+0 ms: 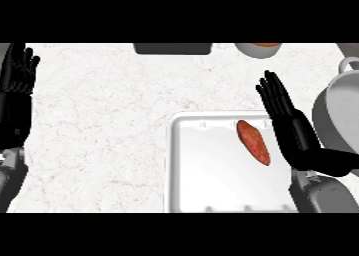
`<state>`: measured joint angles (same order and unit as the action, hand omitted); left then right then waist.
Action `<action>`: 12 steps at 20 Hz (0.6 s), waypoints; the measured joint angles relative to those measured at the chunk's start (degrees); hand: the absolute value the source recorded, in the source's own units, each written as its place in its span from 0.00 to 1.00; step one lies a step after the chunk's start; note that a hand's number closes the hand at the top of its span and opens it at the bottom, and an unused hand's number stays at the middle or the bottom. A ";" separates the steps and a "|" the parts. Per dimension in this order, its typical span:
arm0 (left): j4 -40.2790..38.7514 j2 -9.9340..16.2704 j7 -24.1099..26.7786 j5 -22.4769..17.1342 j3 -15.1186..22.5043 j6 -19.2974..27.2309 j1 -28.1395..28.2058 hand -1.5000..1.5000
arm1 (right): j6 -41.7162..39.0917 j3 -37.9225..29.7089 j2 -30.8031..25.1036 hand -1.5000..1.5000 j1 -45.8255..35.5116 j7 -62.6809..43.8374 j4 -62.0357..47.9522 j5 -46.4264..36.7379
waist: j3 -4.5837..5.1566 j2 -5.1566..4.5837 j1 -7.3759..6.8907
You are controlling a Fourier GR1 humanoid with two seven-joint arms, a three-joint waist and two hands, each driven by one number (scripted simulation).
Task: Pick the sweet potato from the tray and place it in the pot
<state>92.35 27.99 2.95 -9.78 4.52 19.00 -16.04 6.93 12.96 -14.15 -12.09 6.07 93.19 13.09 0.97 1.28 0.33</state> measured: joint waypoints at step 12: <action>-3.03 -5.60 -6.65 -5.23 2.07 -1.65 1.21 0.50 | -26.07 -2.96 -14.09 0.00 -14.52 17.01 -21.40 -1.39 | -1.16 -3.11 -4.92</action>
<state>89.32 22.39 -3.70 -15.01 6.59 17.34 -14.83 -19.14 10.00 -28.24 -26.61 23.08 71.79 11.70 -0.19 -1.83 -4.60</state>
